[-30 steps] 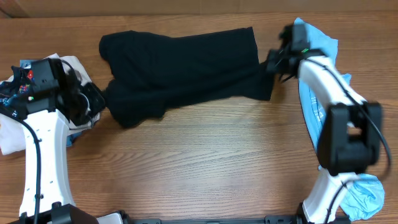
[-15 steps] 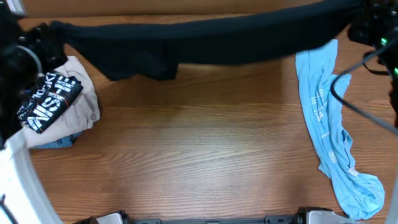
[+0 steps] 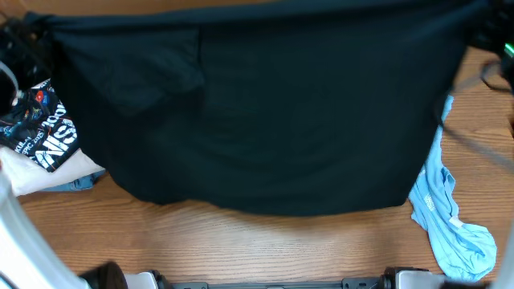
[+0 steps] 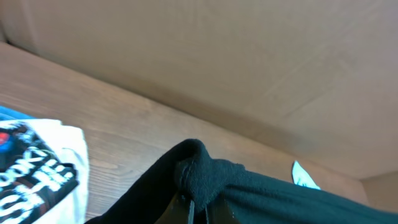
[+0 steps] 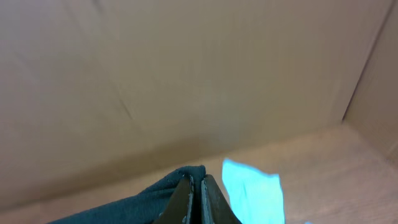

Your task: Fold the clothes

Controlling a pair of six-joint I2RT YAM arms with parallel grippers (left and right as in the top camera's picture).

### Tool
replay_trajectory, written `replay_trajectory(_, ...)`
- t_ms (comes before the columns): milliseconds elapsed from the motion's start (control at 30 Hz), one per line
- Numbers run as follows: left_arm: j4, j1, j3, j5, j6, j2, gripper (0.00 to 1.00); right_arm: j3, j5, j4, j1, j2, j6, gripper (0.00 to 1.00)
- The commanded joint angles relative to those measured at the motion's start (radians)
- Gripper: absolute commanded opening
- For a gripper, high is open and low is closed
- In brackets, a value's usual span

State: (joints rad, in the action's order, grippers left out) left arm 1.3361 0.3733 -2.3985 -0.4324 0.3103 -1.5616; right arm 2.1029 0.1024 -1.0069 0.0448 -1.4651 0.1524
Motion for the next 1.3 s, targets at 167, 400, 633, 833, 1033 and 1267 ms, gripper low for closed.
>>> replay_trajectory(167, -0.426, -0.126, -0.006, -0.031, -0.033, -0.356, 0.04, -0.002, 0.043, 0.220, 0.012, -0.375, 0.006, 0.04)
replay_trajectory(400, -0.696, -0.108, -0.103, -0.045, 0.071, -0.340, 0.04, 0.202, 0.025, 0.288, 0.012, -0.370, 0.006, 0.04)
replay_trajectory(633, -0.128, -0.132, -0.259, -0.093, -0.072, -0.337, 0.04, 0.309, 0.029, -0.154, 0.013, -0.378, -0.003, 0.04)
replay_trajectory(833, 0.354, -0.266, -0.063, 0.099, -0.232, -0.439, 0.04, 0.083, 0.029, -0.444, 0.014, -0.420, -0.004, 0.04)
replay_trajectory(1033, 0.327, -0.362, 0.388, 0.130, -0.279, -0.467, 0.04, -0.270, 0.024, -0.435, 0.026, -0.420, -0.003, 0.04)
replay_trajectory(1267, 0.204, -0.370, 0.849, 0.161, -0.278, -0.450, 0.04, -0.533, -0.053, -0.397, 0.049, -0.420, 0.012, 0.04)
